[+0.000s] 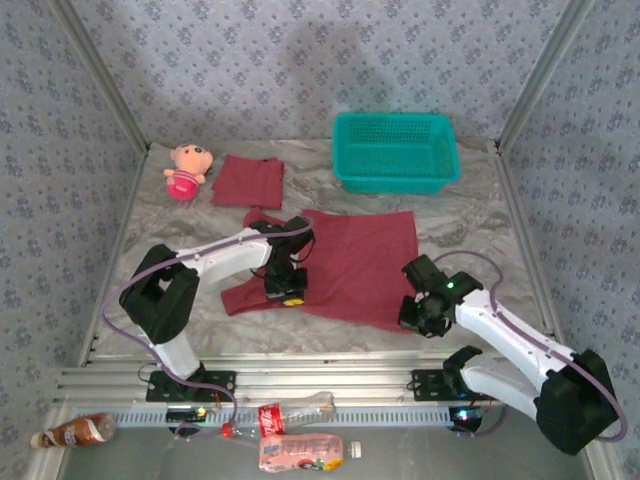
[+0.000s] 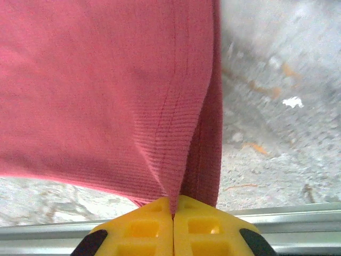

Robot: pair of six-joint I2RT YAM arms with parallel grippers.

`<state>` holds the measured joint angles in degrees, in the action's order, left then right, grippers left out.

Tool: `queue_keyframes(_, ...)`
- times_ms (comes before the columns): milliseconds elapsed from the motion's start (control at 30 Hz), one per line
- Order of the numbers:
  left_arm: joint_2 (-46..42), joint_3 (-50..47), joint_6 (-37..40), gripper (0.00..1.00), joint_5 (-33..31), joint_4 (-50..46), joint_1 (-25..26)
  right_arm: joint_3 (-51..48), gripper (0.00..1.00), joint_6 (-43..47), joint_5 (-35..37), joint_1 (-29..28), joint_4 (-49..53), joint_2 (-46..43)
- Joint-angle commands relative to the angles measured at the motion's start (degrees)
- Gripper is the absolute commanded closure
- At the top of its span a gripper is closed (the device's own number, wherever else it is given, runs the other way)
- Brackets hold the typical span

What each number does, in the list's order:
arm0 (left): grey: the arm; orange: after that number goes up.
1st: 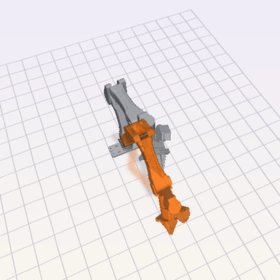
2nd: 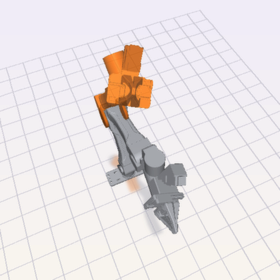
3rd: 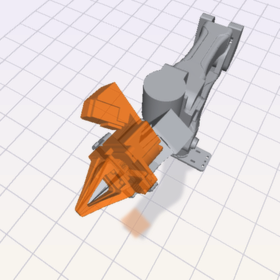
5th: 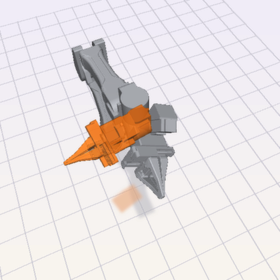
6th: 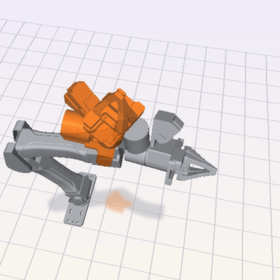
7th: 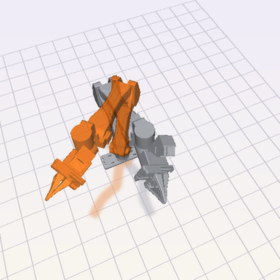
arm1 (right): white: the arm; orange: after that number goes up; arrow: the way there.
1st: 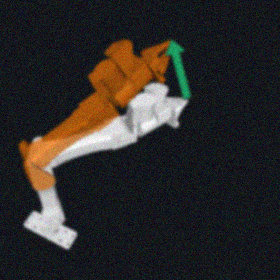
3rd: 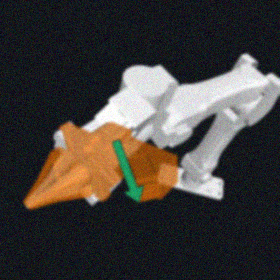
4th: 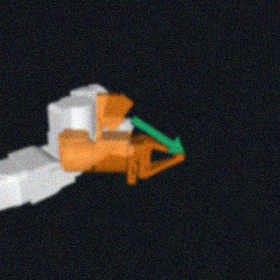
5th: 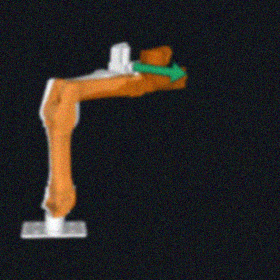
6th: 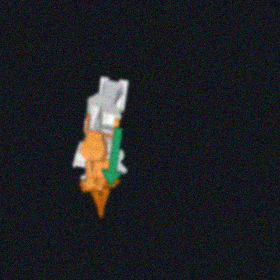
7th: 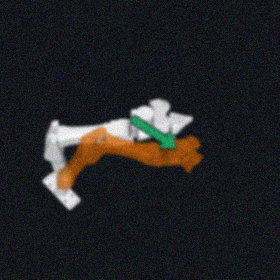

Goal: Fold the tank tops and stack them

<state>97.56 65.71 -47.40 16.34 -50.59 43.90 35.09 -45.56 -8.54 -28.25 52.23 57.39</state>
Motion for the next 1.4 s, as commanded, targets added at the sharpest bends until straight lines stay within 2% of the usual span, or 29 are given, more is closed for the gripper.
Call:
queue_keyframes(0, -2.15, 2.24, 0.38, 0.93, 1.75, -3.91, -0.11, 6.43, 0.92, 8.29, -2.16, 6.16, 4.33, 2.73)
queue_keyframes(167, -0.58, 4.9, 3.23, 0.93, 4.38, -6.04, -0.6, 10.28, 0.92, 13.83, -6.19, 12.55, 2.72, 8.48)
queue_keyframes(267, 0.83, 7.04, 5.52, 0.93, 4.49, -7.24, -3.68, 12.18, 0.92, 16.9, -8.4, 14.23, 1.37, 12.92)
queue_keyframes(533, 8.69, 12.3, 8.81, 0.92, 5.98, -7.22, -5.99, 14.26, 0.91, 19.64, -9.76, 17.8, -5.42, 22.3)
queue_keyframes(700, 12.5, 15.43, 10.12, 0.92, 4.11, -8.28, -8.82, 15.03, 0.91, 20.79, -9.92, 18.77, -9.24, 28.22)
queue_keyframes(900, 17.44, 19.31, 9.67, 0.89, 4.71, -7.73, -9.21, 17.06, 0.9, 23.52, -9.92, 22.2, -10.98, 32.91)
queue_keyframes(1133, 20.62, 22.65, 11.3, 0.87, 4.15, -9.87, -10.27, 17.91, 0.88, 23.48, -9.31, 22.61, -14.52, 36.32)
queue_keyframes(1167, 20.99, 23.05, 11.58, 0.85, 3.74, -10.41, -10.41, 17.99, 0.86, 23.37, -9.16, 22.69, -14.45, 36.47)
queue_keyframes(1367, 18.9, 24.89, 13.65, 0.59, -1.58, -14.31, -10.4, 18.82, 0.72, 25.69, -6.26, 22.8, -12.19, 34.76)
